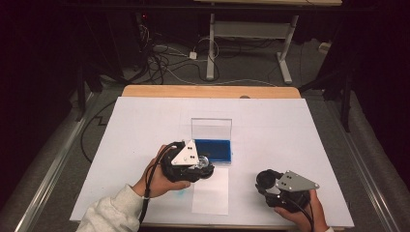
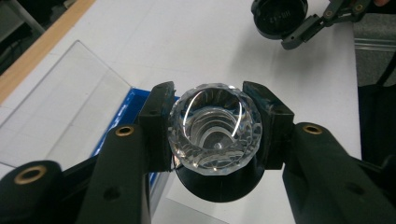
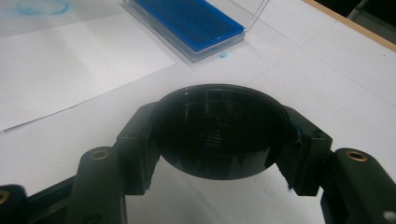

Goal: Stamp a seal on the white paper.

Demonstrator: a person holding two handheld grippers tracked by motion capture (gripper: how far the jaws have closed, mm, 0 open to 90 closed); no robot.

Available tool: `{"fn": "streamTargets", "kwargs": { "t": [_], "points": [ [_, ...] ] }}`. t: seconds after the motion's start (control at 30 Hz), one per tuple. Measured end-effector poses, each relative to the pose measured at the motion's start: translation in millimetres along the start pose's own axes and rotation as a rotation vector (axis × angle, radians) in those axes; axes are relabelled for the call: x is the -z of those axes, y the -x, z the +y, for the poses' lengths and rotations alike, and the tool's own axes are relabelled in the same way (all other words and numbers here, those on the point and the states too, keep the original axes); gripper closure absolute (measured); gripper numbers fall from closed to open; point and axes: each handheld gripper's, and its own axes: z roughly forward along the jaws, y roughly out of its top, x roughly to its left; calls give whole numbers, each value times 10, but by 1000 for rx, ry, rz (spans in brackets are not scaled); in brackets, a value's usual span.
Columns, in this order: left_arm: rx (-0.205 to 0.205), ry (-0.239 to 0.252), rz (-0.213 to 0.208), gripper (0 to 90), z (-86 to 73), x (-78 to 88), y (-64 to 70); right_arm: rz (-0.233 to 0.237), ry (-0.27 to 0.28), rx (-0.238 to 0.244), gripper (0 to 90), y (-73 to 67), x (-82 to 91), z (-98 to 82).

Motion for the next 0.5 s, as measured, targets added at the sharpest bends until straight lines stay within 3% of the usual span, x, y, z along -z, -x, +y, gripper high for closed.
{"fn": "streamTargets", "kwargs": {
  "t": [0.5],
  "points": [
    [-16, -40, -46, 546, -75, -177, 107, 4, 0, -1, 385, -5, -5, 1]
  ]
}}
